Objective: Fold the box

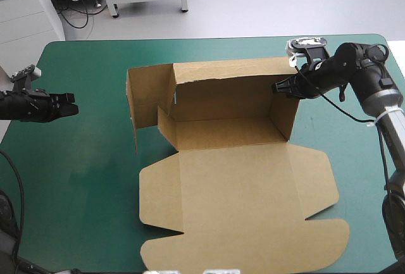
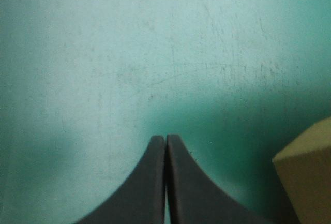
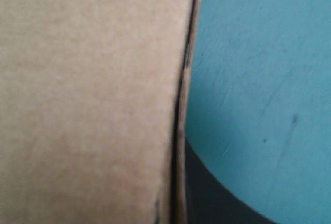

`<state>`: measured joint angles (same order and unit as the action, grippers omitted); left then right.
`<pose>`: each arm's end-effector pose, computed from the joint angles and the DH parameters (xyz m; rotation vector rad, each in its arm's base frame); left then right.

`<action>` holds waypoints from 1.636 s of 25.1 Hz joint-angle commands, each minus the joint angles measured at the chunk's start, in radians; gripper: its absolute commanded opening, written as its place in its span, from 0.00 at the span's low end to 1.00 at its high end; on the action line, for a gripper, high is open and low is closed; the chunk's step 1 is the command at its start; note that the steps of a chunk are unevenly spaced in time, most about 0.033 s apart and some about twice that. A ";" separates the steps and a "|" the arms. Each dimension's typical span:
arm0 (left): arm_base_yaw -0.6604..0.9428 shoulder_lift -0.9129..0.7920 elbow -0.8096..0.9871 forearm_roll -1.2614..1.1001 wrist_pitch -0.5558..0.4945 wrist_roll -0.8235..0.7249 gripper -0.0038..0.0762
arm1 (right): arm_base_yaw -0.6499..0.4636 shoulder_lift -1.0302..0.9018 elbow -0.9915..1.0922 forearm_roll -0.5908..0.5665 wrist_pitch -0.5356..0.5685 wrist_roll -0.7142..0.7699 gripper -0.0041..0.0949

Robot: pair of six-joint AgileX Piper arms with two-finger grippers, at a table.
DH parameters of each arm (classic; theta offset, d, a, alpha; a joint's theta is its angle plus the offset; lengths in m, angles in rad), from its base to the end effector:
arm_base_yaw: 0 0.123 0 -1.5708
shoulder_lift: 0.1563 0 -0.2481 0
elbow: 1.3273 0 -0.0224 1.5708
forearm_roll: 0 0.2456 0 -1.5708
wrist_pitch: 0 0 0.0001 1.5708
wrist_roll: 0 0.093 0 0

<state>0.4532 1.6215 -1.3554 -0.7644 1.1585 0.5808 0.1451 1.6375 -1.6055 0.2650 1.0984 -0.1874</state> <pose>0.3156 0.0881 0.2770 -0.1338 2.4967 -0.6919 0.3387 0.0714 0.3234 -0.3557 2.5671 0.3350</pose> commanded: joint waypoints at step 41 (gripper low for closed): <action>0.001 -0.041 -0.023 -0.106 0.004 -0.020 0.01 | 0.135 0.285 -0.307 -0.279 0.070 0.286 0.04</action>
<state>0.4532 1.6215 -1.3517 -0.7977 1.1644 0.5650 0.2856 1.9425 -1.8631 0.0399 1.2048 0.1058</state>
